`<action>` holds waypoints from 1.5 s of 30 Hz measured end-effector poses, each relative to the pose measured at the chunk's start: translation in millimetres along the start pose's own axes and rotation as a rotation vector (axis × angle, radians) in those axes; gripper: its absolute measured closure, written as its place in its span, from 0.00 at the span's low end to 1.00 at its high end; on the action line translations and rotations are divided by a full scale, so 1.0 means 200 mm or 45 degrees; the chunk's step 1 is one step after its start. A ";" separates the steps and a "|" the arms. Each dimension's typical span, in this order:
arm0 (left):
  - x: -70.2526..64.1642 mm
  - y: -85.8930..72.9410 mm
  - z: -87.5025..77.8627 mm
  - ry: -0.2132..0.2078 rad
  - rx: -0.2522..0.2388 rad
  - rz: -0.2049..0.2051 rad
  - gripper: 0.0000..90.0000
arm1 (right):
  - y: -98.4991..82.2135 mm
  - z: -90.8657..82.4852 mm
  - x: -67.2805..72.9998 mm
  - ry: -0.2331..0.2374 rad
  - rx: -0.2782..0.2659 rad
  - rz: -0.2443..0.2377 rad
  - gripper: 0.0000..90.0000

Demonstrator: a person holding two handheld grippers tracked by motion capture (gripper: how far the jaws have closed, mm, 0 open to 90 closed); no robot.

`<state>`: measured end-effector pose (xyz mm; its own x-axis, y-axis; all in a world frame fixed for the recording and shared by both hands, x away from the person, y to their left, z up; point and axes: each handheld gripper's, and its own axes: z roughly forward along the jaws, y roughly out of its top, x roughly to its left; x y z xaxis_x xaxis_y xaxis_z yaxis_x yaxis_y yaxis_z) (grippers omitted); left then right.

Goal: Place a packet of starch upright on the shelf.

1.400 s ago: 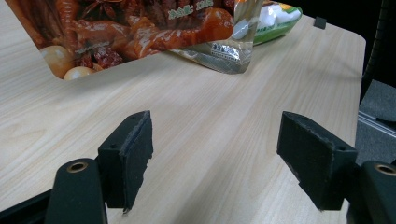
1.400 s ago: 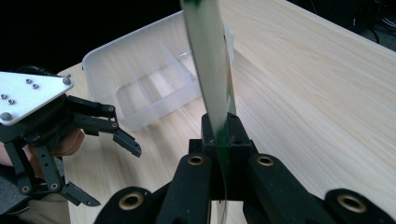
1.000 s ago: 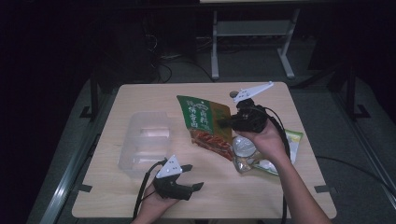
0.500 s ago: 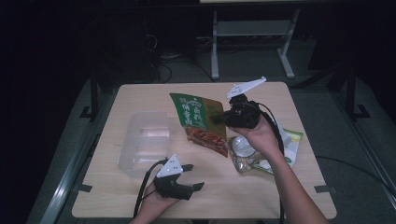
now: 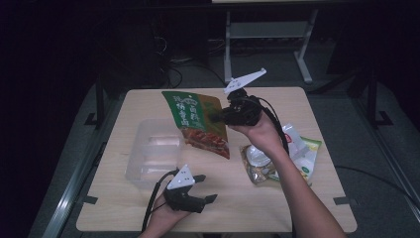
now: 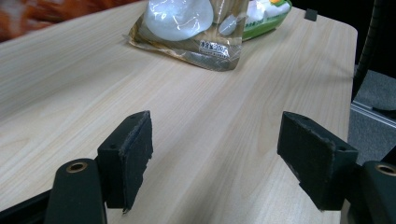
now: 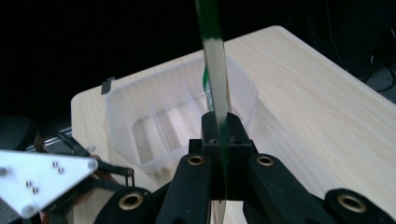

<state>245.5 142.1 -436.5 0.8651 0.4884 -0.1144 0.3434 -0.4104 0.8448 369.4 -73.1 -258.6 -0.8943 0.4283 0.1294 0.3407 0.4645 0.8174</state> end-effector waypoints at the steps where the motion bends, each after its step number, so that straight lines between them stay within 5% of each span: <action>1: 0.00 0.00 0.00 -0.004 0.003 0.000 0.29 | 0.01 0.01 0.00 0.008 -0.002 -0.003 1.00; 15: -0.01 0.00 0.01 0.000 -0.001 0.005 0.29 | 0.17 0.17 0.00 0.053 -0.001 -0.048 1.00; 26: 0.00 -0.02 0.00 0.001 -0.012 -0.043 0.29 | 0.28 0.36 -0.03 0.095 -0.024 -0.038 1.00; 34: 0.03 -0.02 -0.03 0.023 -0.008 -0.025 0.29 | 0.37 0.53 -0.05 0.112 -0.033 -0.037 1.00; 45: 0.04 -0.02 -0.05 0.046 -0.002 -0.013 0.29 | 0.37 0.75 -0.11 0.118 -0.037 0.010 1.00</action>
<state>248.0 155.8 -435.8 0.8479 0.5198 -0.1043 0.3516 -0.4040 0.8445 457.2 68.1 -284.8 -0.9152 0.3574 0.1860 0.3403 0.4384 0.8319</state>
